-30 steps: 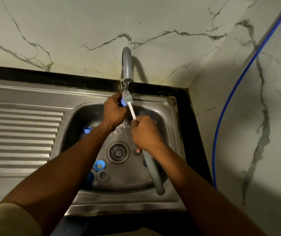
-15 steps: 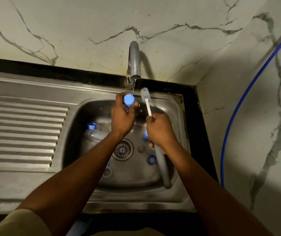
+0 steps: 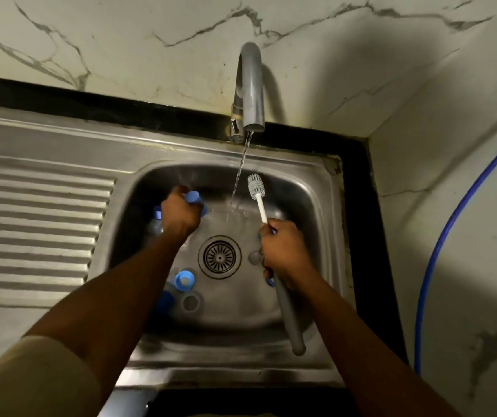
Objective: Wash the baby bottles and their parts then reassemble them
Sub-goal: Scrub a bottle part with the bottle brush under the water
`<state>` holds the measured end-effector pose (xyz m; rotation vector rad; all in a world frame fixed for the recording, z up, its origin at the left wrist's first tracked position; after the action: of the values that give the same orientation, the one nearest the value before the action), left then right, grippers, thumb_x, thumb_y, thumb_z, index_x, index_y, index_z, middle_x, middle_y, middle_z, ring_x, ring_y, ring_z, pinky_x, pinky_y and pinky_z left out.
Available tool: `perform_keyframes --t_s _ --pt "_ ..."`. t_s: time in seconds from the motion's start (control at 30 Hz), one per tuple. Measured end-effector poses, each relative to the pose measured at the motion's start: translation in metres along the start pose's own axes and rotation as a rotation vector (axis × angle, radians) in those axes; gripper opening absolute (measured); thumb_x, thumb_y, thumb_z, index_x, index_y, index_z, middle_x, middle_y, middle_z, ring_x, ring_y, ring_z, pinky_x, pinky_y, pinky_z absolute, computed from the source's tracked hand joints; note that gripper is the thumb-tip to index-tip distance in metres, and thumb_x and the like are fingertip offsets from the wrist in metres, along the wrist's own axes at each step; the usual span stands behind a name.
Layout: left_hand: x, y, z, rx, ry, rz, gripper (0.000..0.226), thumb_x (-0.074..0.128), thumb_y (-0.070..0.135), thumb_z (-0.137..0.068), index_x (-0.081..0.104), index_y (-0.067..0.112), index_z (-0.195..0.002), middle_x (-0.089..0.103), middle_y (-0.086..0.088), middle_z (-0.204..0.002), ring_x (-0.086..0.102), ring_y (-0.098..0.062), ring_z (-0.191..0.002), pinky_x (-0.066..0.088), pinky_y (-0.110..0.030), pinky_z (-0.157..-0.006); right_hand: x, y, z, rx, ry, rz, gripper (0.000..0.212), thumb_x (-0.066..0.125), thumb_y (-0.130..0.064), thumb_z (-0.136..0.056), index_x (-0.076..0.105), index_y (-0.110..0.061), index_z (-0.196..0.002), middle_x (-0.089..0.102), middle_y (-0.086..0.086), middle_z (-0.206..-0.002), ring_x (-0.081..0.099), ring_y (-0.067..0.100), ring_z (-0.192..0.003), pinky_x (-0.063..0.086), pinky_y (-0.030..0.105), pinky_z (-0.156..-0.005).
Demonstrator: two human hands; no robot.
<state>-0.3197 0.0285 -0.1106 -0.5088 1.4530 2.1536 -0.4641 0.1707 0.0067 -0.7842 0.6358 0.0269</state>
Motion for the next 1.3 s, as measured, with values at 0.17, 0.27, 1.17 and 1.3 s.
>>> perform_keyframes --t_s 0.17,0.27,1.17,1.3 --pt "0.002 -0.021 -0.018 0.106 -0.109 -0.374 0.033 0.068 0.016 -0.089 0.063 0.010 -0.121 0.064 -0.021 -0.121 0.060 -0.040 -0.115 0.051 -0.047 -0.096 0.008 0.010 -0.010 0.056 -0.033 -0.095 0.021 0.045 -0.025 -0.102 0.062 -0.013 -0.103 0.057 0.007 -0.075 0.049 0.013 -0.039 0.045 0.026 -0.040" --pt "0.003 -0.031 -0.023 0.174 -0.127 -0.570 0.050 0.069 0.015 -0.088 0.054 0.012 -0.136 0.053 -0.020 -0.138 0.046 -0.038 -0.130 0.041 -0.049 -0.109 0.009 0.014 -0.013 0.079 -0.059 -0.128 0.019 0.046 -0.025 -0.104 0.061 -0.015 -0.101 0.055 0.004 -0.071 0.047 0.010 -0.040 0.044 0.024 -0.040" --pt "0.044 -0.020 0.007 0.577 -0.414 -1.394 0.058 0.060 0.041 -0.092 0.048 0.022 -0.145 0.027 -0.007 -0.163 0.008 -0.029 -0.154 -0.005 -0.065 -0.120 -0.008 0.050 0.024 0.200 -0.096 -0.350 0.023 0.042 -0.024 -0.106 0.061 -0.011 -0.112 0.048 0.011 -0.069 0.039 0.010 -0.040 0.038 0.023 -0.037" --pt "0.036 -0.013 -0.006 0.571 -0.340 -1.382 0.048 0.050 0.038 -0.095 0.054 0.024 -0.141 0.021 -0.009 -0.165 0.006 -0.030 -0.155 -0.004 -0.066 -0.119 -0.006 0.048 0.023 0.194 -0.110 -0.354 0.024 0.041 -0.022 -0.106 0.060 -0.008 -0.111 0.046 0.008 -0.066 0.039 0.009 -0.039 0.038 0.022 -0.037"
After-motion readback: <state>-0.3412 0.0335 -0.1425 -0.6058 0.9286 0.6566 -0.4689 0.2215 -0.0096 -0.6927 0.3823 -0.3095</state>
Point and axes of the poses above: each hand's wrist, its own z-axis away from the middle knuckle, its own x-axis out of the palm, y = z × x, the point moved 1 cm from there along -z, towards the middle knuckle
